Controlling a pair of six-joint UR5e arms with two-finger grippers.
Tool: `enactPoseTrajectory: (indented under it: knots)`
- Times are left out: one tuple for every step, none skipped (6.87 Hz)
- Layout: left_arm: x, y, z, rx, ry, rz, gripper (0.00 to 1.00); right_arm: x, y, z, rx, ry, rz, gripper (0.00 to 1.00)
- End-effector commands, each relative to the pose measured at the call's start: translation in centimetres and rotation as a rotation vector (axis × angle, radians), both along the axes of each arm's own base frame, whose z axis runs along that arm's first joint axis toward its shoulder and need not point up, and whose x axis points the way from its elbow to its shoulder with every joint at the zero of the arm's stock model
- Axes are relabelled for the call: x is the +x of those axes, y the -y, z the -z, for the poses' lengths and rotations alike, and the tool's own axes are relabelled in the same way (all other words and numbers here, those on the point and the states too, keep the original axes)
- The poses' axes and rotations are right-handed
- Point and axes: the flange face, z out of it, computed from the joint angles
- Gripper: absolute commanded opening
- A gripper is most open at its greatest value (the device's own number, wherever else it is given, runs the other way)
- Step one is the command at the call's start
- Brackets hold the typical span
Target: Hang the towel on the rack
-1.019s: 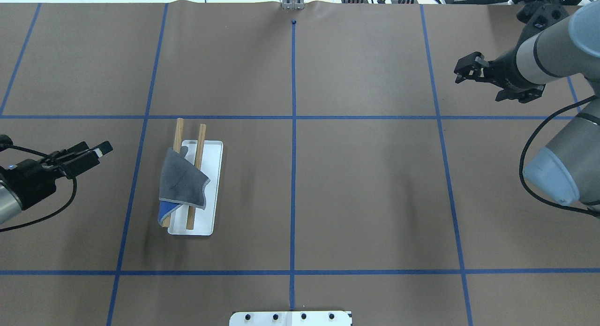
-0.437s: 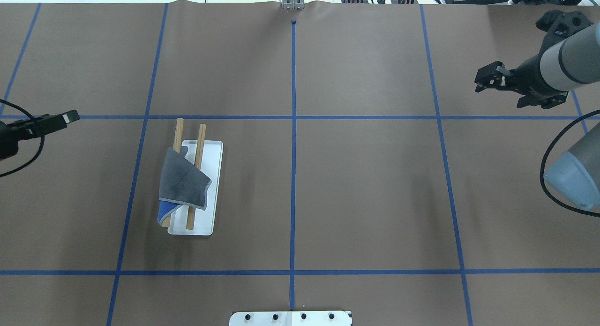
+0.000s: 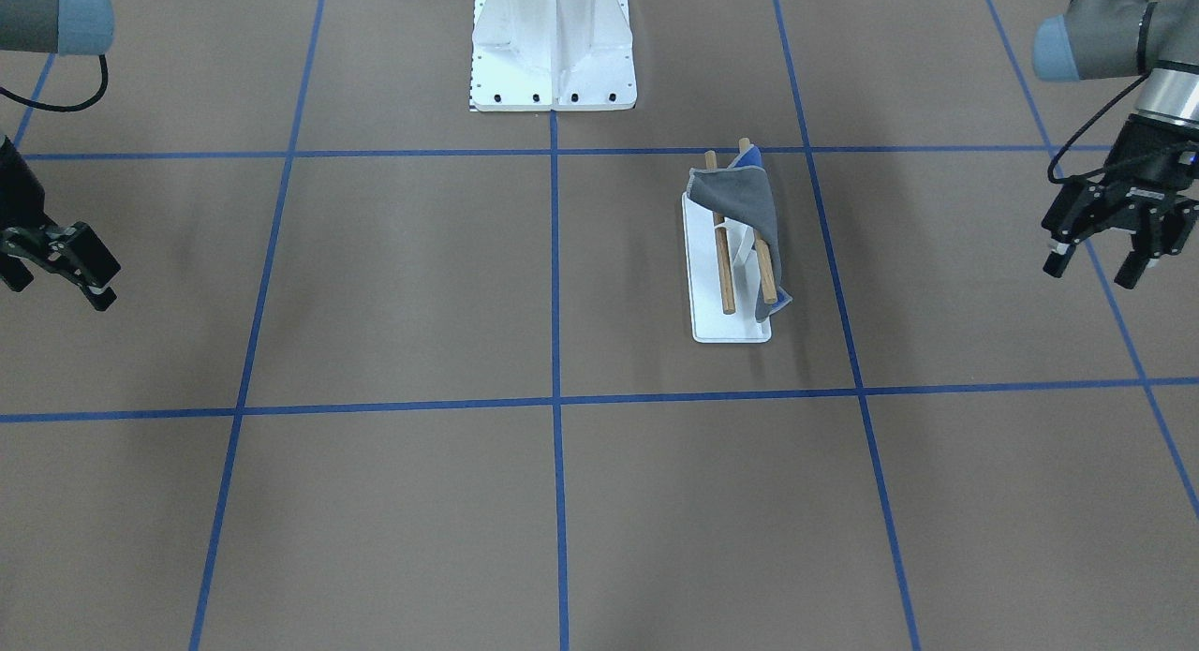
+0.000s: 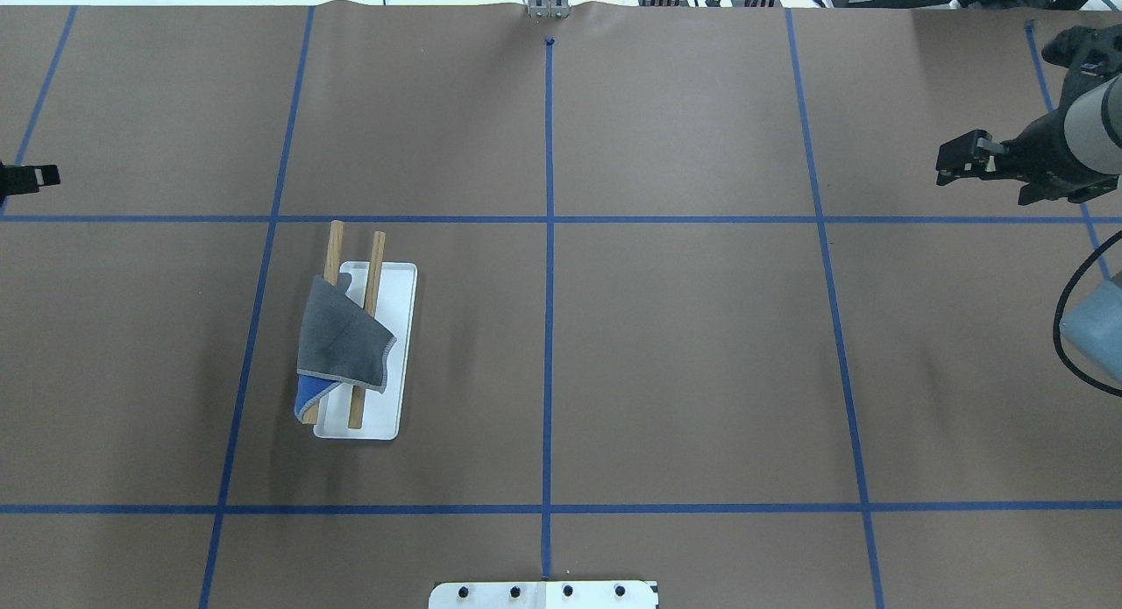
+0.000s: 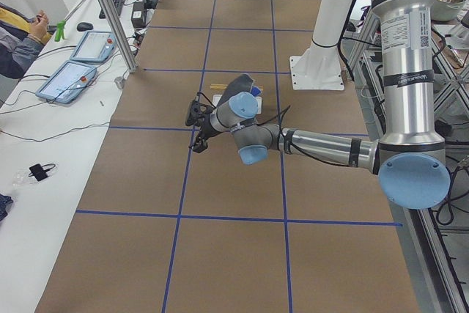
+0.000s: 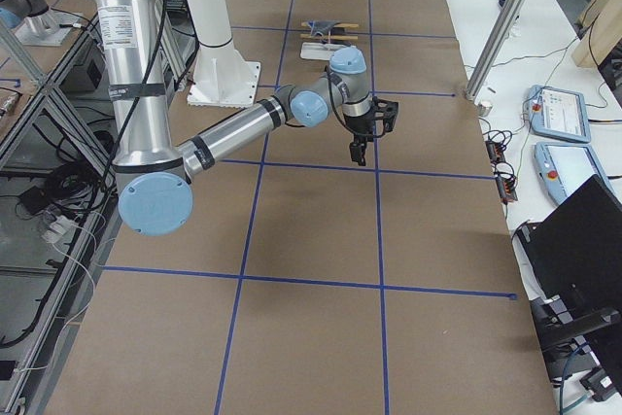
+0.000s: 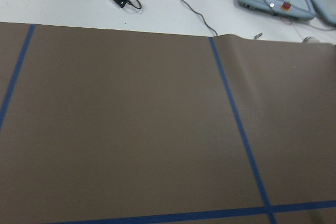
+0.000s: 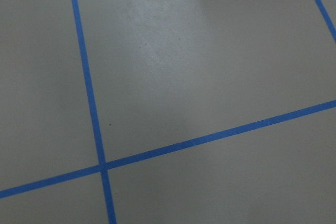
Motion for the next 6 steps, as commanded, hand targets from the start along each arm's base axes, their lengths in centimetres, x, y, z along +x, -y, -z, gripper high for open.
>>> enactPoseTrajectory:
  knots:
    - [-5.4, 1.2, -3.0, -0.033, 0.218, -0.108, 0.98, 2.8, 0.2, -2.9, -0.002, -0.005, 0.081, 1.0]
    - [-7.2, 1.5, -3.4, -0.086, 0.209, -0.161, 0.98, 5.2, 0.4, -4.8, 0.014, -0.012, 0.127, 1.0]
    - [-9.0, 1.5, -3.9, -0.133, 0.19, -0.248, 0.98, 7.9, 0.6, -6.9, 0.026, -0.013, 0.169, 1.0]
    - [-9.8, 2.1, -4.0, -0.175, 0.187, -0.329, 0.98, 10.9, 1.2, -9.3, 0.03, 0.004, 0.206, 1.0]
    - [-10.2, 2.2, -4.8, -0.178, 0.225, -0.416, 0.98, 13.6, 0.3, -12.5, 0.039, 0.009, 0.261, 1.0]
    - [-10.3, 2.2, -5.6, -0.222, 0.253, -0.465, 0.98, 15.8, -0.6, -14.3, 0.05, 0.02, 0.283, 1.0]
